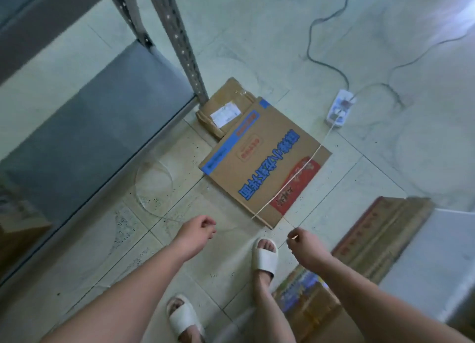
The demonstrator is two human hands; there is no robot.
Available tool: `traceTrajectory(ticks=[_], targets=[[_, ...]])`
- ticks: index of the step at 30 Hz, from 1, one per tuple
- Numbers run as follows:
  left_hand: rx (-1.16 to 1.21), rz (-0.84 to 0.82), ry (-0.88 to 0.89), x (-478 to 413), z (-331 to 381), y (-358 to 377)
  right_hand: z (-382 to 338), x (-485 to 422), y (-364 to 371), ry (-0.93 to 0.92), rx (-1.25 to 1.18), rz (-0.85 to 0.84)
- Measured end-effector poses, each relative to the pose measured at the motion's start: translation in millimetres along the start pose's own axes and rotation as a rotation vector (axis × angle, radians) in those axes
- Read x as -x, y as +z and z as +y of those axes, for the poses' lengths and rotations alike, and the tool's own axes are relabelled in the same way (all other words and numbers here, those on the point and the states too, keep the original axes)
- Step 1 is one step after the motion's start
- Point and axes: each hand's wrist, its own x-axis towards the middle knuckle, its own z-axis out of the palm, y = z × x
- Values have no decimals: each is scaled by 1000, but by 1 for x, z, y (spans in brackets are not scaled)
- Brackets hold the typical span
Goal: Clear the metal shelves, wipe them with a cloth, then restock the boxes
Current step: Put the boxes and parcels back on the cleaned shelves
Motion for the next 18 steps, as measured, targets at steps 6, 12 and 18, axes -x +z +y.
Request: traceTrajectory(ticks=[6,12,18], targets=[[-161,-89,123,-56,90,57,1,-70,-16,-81,-44,34],[-256,-103,199,-152,91,76,-49,-177,47,-264,-54,-7],[-262,-15,164,-253,21,70,-59,-271,95,-340,-42,82]])
